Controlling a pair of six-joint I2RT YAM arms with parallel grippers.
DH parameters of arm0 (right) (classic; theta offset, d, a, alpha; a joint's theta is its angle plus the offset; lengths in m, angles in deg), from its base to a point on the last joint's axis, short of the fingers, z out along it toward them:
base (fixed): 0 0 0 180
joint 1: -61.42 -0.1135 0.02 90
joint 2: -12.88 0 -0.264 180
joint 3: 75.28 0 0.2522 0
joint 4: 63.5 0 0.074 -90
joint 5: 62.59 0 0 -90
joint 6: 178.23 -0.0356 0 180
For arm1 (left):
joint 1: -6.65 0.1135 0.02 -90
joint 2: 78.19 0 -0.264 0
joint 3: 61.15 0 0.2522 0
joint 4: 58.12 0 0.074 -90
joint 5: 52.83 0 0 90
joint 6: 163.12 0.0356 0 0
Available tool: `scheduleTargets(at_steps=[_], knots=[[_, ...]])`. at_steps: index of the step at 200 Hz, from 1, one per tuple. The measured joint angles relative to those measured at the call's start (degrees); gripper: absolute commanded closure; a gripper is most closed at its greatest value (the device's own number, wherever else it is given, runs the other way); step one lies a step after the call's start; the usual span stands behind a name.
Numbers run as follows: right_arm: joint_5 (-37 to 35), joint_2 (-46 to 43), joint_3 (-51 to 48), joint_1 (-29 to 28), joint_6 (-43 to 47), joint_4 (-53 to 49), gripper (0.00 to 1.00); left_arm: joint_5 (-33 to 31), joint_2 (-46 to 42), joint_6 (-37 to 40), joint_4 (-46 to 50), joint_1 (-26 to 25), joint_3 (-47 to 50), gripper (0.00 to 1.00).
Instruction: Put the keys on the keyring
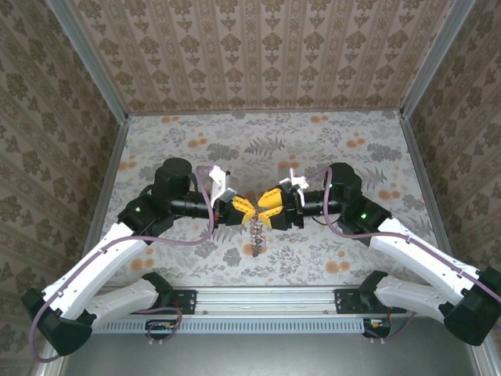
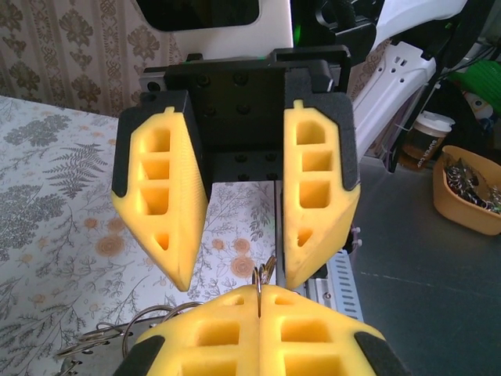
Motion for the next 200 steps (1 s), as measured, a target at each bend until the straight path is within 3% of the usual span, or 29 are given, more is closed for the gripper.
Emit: scheduleTargets(at_steps=[57, 143, 159, 200], knots=[[0.28, 0.55, -0.04, -0.72, -0.74, 2.71, 0.73, 0.96, 0.00, -1.51, -1.86, -0.04, 0.31, 1.00], [-0.28, -0.13, -0.42, -0.59, -0.39, 3.15, 0.68, 1.25, -0.87, -6.16, -10.21, -0.04, 3.89, 1.00], [-0.28, -0.42, -0.46, -0.79, 0.11, 3.34, 0.74, 1.20, -0.87, -6.58, -11.13, -0.04, 3.89, 1.00], [-0.42, -1.03, -0.48, -0.92, 0.70, 3.78, 0.98, 0.94, -1.03, -7.21, -12.63, -0.04, 3.91, 1.00]])
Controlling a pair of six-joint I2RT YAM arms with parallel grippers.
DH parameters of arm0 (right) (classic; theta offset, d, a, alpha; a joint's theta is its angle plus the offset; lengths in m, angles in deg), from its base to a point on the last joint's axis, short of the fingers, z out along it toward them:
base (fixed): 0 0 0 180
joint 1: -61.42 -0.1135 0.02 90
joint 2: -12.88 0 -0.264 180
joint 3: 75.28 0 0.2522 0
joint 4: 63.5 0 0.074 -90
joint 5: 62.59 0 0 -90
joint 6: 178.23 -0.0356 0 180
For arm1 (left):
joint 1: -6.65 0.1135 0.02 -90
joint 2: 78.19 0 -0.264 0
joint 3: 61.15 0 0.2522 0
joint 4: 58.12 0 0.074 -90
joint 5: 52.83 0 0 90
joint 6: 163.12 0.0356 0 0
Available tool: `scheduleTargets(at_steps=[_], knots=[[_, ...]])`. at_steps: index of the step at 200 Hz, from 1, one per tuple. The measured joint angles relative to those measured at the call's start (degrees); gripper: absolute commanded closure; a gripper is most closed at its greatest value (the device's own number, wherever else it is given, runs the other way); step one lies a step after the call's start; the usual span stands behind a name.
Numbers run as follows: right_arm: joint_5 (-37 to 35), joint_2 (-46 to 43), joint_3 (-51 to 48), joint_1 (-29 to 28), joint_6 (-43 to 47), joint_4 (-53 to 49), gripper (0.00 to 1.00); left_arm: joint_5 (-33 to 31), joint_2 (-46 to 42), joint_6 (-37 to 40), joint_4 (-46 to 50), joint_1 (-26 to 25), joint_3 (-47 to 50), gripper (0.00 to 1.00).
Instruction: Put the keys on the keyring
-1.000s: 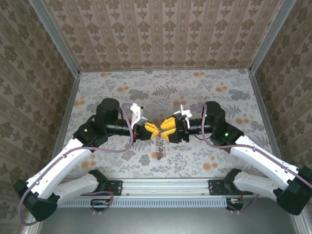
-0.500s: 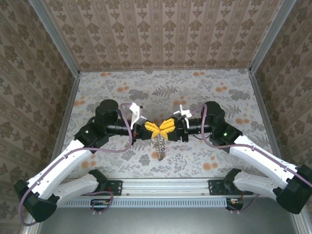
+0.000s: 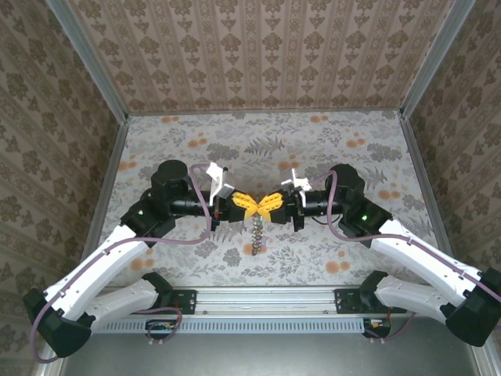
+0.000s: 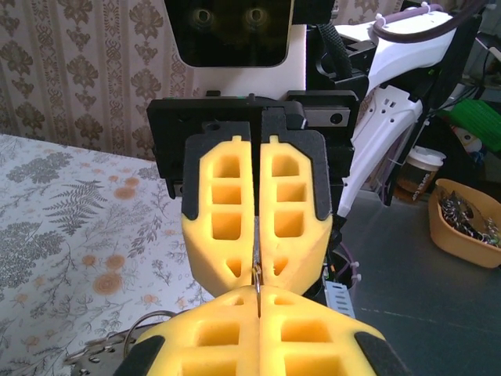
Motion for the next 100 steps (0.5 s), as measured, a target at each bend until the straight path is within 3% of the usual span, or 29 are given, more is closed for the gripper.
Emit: scheduleTargets(at_steps=[66, 88, 100], knots=[[-3.74, -0.52, 0.35, -0.11, 2.01, -2.32, 1.00, -2.84, -0.35, 0.09, 1.11, -0.26, -0.02, 1.00], [-5.22, -0.63, 0.68, -0.33, 3.26, -4.13, 1.00, -4.44, 0.13, 2.01, 4.74, -0.83, -1.60, 0.65], [-6.93, -0.90, 0.96, -0.28, 4.44, -6.23, 1.00, -5.70, 0.13, 3.63, 7.82, -1.27, -3.15, 0.56]])
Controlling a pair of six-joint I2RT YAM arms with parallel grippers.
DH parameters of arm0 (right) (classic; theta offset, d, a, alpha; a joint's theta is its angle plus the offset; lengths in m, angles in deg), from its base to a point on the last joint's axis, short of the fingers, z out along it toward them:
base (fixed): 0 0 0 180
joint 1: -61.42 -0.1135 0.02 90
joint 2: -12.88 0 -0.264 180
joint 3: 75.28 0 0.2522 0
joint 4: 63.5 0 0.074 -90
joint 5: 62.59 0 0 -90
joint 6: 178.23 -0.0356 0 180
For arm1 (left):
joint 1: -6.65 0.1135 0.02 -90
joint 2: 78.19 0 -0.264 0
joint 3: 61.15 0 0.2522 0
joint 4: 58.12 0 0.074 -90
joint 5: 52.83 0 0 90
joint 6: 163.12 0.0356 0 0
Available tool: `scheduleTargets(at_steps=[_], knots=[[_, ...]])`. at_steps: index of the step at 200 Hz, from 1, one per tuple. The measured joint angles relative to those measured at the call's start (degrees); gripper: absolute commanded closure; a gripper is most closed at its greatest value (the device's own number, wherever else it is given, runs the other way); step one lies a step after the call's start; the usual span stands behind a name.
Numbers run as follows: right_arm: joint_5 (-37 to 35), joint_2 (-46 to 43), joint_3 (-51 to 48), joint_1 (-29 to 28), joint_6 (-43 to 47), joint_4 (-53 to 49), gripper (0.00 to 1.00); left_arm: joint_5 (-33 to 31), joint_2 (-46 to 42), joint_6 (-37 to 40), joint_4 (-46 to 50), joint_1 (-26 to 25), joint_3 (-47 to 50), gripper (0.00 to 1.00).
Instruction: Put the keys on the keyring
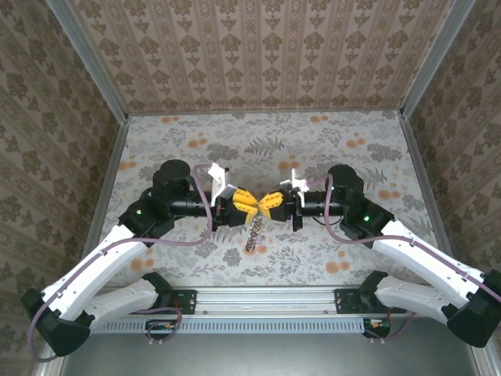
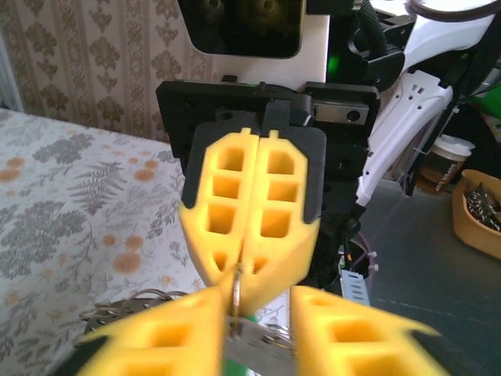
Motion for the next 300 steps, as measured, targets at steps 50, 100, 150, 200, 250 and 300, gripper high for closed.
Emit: scheduleTargets(at_steps=[50, 100, 150, 200, 250, 300], knots=[[-5.84, -1.51, 1.25, 0.04, 5.42, -7.89, 1.00, -12.07, 2.36, 8.31, 16.65, -2.32, -11.93, 0.54], [-7.39, -1.49, 3.67, -2.49, 8.76, -12.02, 1.00, -16.85, 7.76, 13.14, 24.90, -4.00, -15.43, 0.54], [-8.17, -0.92, 4.72, -4.02, 10.36, -14.38, 1.00, -16.68, 8.31, 14.27, 27.02, -4.07, -15.43, 0.56], [-8.85, 0.35, 6.14, -4.61, 10.56, -16.52, 1.00, -16.61, 8.33, 14.51, 28.11, -4.81, -15.43, 0.59], [-9.88, 1.64, 6.69, -5.18, 10.58, -16.92, 1.00, -15.41, 8.37, 14.51, 27.15, -5.18, -15.43, 0.59], [-9.86, 1.73, 6.69, -5.25, 10.62, -16.90, 1.00, -15.56, 9.11, 14.86, 27.17, -5.27, -15.43, 0.68]])
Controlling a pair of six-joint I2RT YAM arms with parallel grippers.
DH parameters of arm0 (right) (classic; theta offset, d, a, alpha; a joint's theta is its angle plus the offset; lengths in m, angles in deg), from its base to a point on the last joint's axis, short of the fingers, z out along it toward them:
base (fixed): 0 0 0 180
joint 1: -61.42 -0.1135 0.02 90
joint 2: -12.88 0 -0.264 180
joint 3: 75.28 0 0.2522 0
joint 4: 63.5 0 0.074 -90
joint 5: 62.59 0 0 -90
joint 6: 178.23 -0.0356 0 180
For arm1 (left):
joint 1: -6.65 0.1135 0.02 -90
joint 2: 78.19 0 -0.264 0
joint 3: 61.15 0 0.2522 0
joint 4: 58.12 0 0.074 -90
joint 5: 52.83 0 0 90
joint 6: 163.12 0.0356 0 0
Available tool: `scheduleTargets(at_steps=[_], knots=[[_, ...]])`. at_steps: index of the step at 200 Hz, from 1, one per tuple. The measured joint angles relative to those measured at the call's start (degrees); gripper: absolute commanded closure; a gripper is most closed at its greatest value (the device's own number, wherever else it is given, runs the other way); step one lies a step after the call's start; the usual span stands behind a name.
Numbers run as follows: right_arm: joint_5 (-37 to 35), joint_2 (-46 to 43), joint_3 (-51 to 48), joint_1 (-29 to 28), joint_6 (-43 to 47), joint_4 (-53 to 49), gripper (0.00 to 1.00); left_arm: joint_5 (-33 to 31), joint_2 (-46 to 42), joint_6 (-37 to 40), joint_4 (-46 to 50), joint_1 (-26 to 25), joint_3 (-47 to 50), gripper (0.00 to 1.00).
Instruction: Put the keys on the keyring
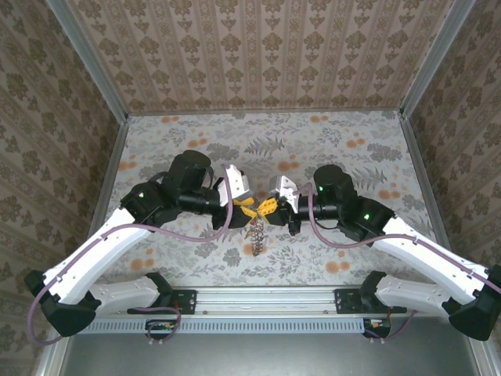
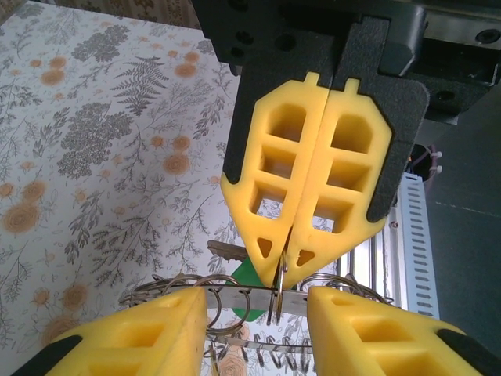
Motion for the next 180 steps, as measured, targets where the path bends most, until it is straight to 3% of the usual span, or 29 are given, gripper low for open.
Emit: scheduleTargets(at_steps=[17, 29, 57, 77, 103, 131, 180], knots=[[-0.70, 0.07, 0.02, -0.02, 0.22, -0.61, 1.00, -0.07, 1.05, 0.87, 0.04, -0.24, 0.00, 0.79], [-1.42, 0.33, 0.02, -0.02, 0.48, -1.11, 1.00, -0.09, 1.44, 0.98, 0.20, -0.35, 0.00, 1.00], [-2.38, 0.42, 0.02, 0.07, 0.94, -1.25, 1.00, -0.37, 1.27, 1.70, 0.28, -0.57, 0.04, 1.00], [-2.38, 0.24, 0.00, 0.04, 0.81, -0.59, 0.87, 0.85, -0.50, 0.85, -2.47, 0.39, 2.12, 1.00], [-2.32, -0.15, -0.13, -0.31, -0.35, 1.73, 0.81, 5.20, -4.90, -2.32, -8.57, 3.48, 6.86, 1.00], [-1.03, -1.14, -0.63, -0.31, -1.05, 2.97, 0.81, 9.33, -8.55, -6.03, -14.64, 6.25, 10.14, 1.00], [0.48, -1.42, -1.14, -0.28, -2.29, 4.63, 0.79, 15.23, -8.79, -10.25, -23.28, 6.60, 13.00, 1.00]])
